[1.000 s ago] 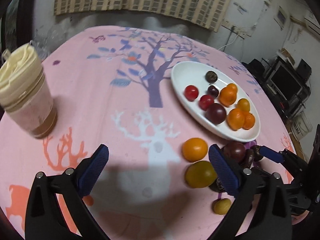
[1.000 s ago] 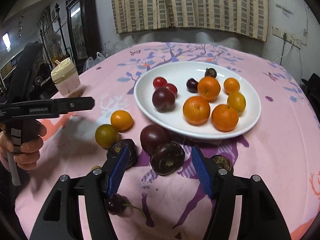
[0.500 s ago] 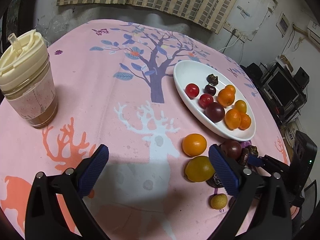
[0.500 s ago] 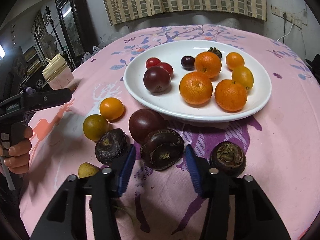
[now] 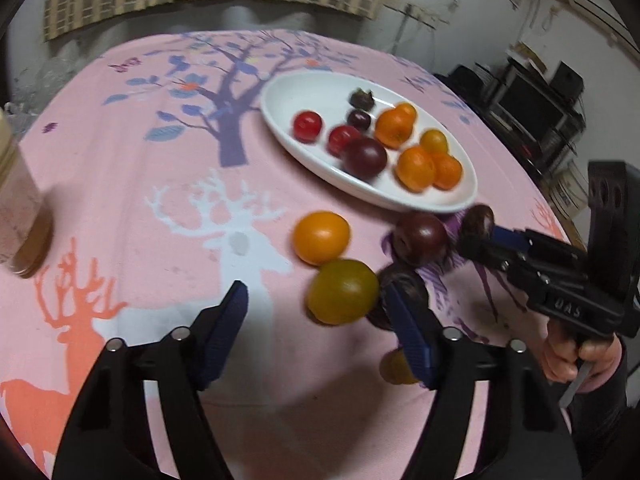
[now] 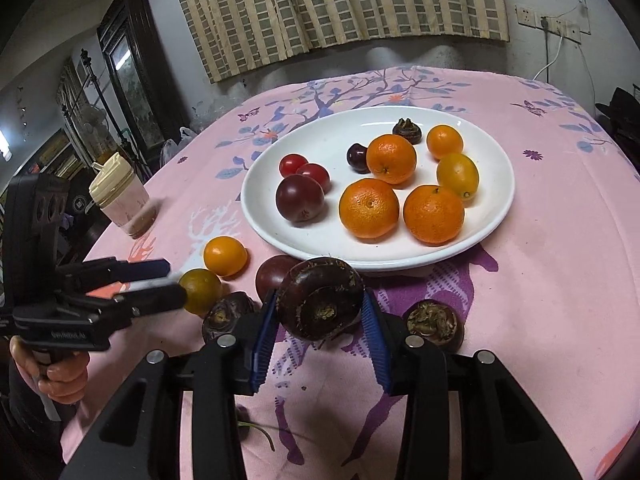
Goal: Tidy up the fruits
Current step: 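Grasp a dark plum with the left tool while the right tool grasps a dark brown fruit, then carry both fruits over the white plate and open both tools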
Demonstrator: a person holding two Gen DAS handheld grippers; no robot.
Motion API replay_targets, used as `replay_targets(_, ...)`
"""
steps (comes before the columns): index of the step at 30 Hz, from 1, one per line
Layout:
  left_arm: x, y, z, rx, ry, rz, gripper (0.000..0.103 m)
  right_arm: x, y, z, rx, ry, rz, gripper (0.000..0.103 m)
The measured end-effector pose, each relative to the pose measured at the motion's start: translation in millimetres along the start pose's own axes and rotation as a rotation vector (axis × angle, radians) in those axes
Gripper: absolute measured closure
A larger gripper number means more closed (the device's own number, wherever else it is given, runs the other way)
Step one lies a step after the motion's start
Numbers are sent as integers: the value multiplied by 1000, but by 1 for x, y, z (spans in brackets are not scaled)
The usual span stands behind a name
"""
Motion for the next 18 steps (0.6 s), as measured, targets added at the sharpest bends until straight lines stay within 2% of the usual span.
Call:
replay_targets(1, -3, -1, -1, 0, -12, 1, 40, 1, 1, 0, -2, 0, 1, 61)
replay_targets(6, -11, -8, -2, 1, -46, 1, 44, 2, 4, 2, -13, 6, 1, 61)
replay_targets(8, -8, -14, -4, 12, -38, 11, 48, 3, 3, 1, -10, 10, 0, 61)
replay_targets(11, -7, -16, -2, 11, -17, -21, 51, 4, 4, 1, -10, 13, -1, 61)
replay_targets(13, -10, -16, -2, 10, -21, -45, 63, 4, 4, 1, -12, 15, -4, 61)
replay_targets(18, -14, -14, -4, 5, -46, -25, 63, 2, 7, 1, -23, 12, -11, 61)
Point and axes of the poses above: each gripper's, at about its wrist camera, not at the fingertips, and y roughly against the way its jaws point, x to its left, z to its top, the point moved 10 cm from there along -y, roughly the way its jaws point, and after that the axes turned 5 degrees about x, right-handed, at the moved point
